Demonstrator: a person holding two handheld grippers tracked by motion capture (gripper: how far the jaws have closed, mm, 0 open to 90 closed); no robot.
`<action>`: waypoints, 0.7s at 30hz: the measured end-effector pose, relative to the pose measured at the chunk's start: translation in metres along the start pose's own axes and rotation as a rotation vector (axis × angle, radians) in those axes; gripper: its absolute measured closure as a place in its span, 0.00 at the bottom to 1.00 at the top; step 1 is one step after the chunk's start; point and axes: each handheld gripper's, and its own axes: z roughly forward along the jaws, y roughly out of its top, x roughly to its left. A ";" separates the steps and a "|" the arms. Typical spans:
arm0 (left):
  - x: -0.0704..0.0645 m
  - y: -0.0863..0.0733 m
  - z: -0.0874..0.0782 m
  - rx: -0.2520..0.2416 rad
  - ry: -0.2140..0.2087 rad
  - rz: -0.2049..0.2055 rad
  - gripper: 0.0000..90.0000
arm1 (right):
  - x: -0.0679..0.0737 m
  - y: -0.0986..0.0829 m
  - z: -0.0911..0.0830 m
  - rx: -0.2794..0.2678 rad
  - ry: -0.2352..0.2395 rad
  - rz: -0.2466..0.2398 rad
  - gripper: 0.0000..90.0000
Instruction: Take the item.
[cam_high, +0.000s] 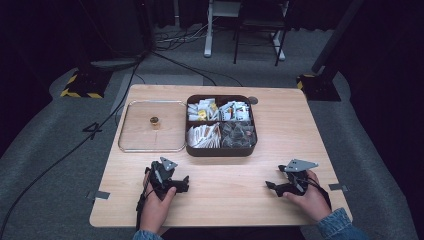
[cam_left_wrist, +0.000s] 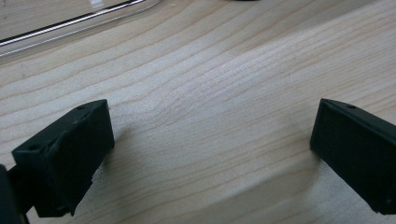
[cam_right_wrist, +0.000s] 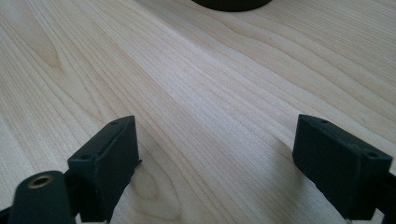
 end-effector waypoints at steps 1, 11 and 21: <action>0.000 0.000 0.000 0.000 -0.001 0.001 0.00 | 0.000 0.000 0.000 0.000 0.000 0.000 0.16; 0.000 0.000 0.000 0.001 -0.004 0.004 0.00 | 0.001 0.011 -0.004 0.047 0.039 -0.019 0.35; -0.002 0.000 0.001 -0.002 0.013 -0.012 0.00 | 0.000 0.042 -0.015 -0.004 0.078 0.010 0.39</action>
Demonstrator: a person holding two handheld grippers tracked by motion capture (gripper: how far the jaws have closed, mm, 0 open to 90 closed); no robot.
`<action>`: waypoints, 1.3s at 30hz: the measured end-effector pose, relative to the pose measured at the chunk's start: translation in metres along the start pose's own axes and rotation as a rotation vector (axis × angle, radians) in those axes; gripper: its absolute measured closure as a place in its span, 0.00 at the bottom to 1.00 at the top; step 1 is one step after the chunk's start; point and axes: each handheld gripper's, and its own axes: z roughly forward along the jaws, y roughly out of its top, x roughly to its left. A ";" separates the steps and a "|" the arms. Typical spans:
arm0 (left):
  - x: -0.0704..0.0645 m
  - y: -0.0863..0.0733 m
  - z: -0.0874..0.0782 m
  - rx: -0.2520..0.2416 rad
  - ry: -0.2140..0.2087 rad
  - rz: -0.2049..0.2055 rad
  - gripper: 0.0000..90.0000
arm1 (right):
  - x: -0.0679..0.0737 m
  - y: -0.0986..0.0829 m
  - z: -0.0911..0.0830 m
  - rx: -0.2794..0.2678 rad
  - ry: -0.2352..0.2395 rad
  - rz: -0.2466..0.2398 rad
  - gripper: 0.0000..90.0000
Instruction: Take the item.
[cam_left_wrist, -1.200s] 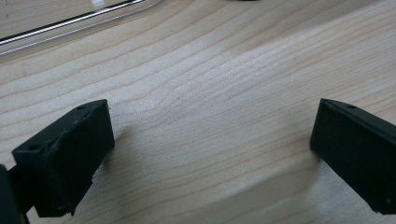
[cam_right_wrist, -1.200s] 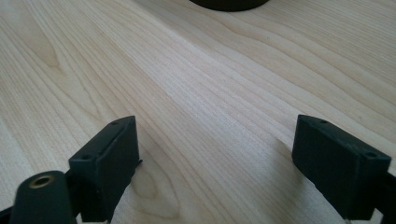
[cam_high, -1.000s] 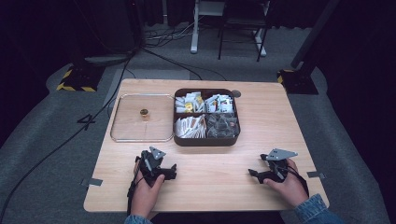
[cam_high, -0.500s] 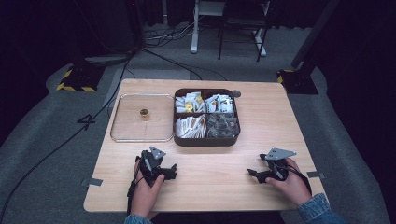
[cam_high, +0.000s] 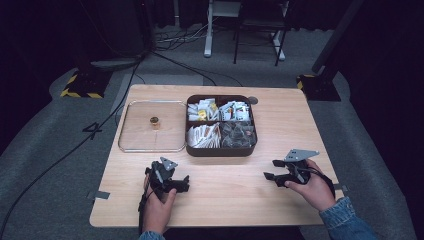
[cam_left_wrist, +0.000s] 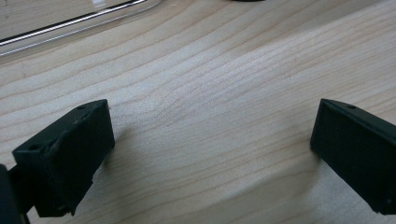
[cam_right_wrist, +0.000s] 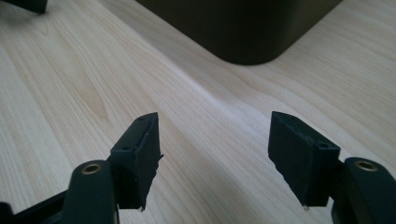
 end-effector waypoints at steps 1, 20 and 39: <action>0.000 0.000 0.000 0.000 -0.001 -0.002 0.00 | 0.000 0.003 -0.001 -0.003 0.002 0.000 0.39; 0.000 0.002 0.001 0.004 -0.001 0.003 0.00 | -0.012 0.077 -0.010 -0.080 0.024 0.021 0.49; 0.001 0.003 0.003 0.001 -0.001 0.004 0.00 | -0.040 0.129 0.014 -0.128 -0.007 0.095 0.56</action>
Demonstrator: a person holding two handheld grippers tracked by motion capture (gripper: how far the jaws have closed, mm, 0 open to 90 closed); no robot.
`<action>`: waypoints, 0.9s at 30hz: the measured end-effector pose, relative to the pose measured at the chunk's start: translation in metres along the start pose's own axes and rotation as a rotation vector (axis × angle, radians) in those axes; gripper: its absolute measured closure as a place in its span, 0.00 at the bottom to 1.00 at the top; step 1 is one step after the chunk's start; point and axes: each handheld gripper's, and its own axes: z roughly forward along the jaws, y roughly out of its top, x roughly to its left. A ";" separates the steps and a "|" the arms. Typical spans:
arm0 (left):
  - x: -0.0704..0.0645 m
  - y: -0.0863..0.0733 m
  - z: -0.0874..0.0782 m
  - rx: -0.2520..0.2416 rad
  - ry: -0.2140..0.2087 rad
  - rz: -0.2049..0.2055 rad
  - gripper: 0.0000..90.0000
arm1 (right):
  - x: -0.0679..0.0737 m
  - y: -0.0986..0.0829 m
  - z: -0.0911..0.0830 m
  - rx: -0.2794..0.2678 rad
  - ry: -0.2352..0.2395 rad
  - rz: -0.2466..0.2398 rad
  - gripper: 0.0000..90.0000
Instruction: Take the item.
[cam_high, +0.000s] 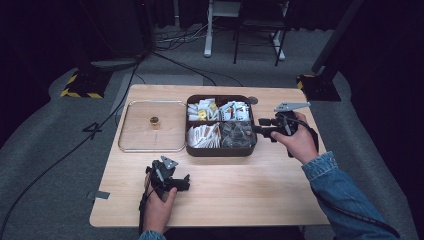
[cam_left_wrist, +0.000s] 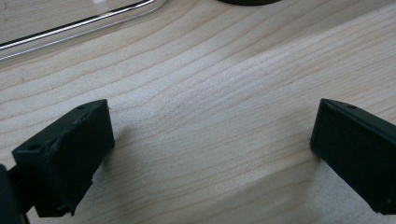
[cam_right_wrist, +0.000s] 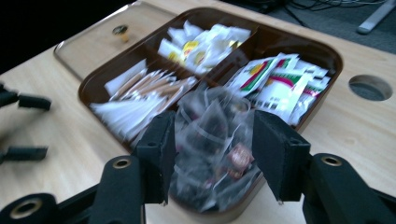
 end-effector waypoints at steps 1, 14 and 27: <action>0.000 0.000 0.000 0.003 -0.003 -0.001 0.00 | -0.001 0.003 0.002 -0.010 -0.003 0.013 0.58; 0.000 0.000 0.000 0.003 -0.003 0.000 0.00 | -0.026 0.033 0.035 -0.041 -0.010 0.112 0.65; 0.001 0.001 0.001 0.002 -0.001 0.002 0.00 | -0.043 0.036 0.076 0.023 -0.070 0.160 0.67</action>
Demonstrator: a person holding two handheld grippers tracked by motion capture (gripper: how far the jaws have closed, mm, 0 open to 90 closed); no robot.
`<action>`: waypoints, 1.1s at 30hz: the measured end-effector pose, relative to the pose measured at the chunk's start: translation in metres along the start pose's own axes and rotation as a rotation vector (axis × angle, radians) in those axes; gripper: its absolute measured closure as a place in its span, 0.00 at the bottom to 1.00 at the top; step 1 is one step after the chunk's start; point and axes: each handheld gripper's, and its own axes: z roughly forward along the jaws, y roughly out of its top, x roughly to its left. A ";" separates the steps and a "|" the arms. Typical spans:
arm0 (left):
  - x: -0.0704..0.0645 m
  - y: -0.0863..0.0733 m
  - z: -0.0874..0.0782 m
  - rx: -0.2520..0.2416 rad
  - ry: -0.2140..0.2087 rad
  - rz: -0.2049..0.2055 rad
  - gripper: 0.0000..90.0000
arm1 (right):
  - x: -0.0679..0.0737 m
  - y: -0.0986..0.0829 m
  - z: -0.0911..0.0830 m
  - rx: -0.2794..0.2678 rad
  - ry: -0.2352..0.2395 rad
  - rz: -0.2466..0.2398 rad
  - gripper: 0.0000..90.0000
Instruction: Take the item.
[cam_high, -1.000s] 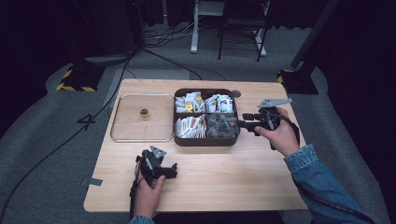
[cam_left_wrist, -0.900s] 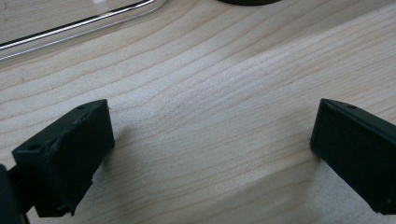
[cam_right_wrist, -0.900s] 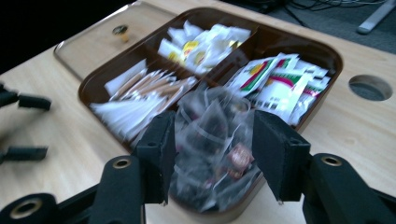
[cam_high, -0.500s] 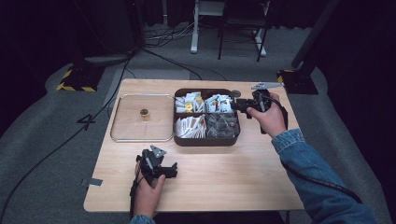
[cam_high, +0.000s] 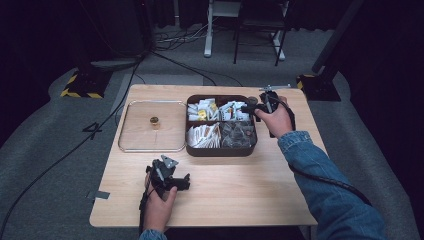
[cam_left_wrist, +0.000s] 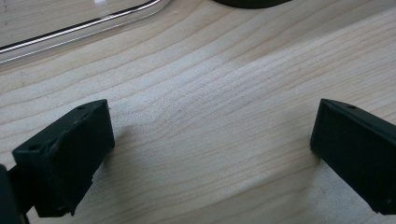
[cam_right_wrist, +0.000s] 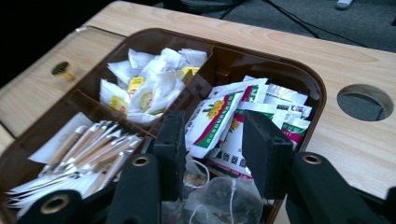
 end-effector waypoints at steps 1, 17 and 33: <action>0.000 0.000 0.000 0.001 0.001 0.000 0.00 | 0.000 0.001 0.003 0.005 -0.006 -0.007 0.67; 0.000 0.000 0.000 -0.002 0.000 -0.003 0.00 | 0.008 0.000 0.045 0.115 -0.067 0.008 0.71; 0.000 0.000 0.000 -0.003 -0.002 -0.005 0.00 | 0.024 -0.003 0.063 0.101 -0.064 0.031 0.74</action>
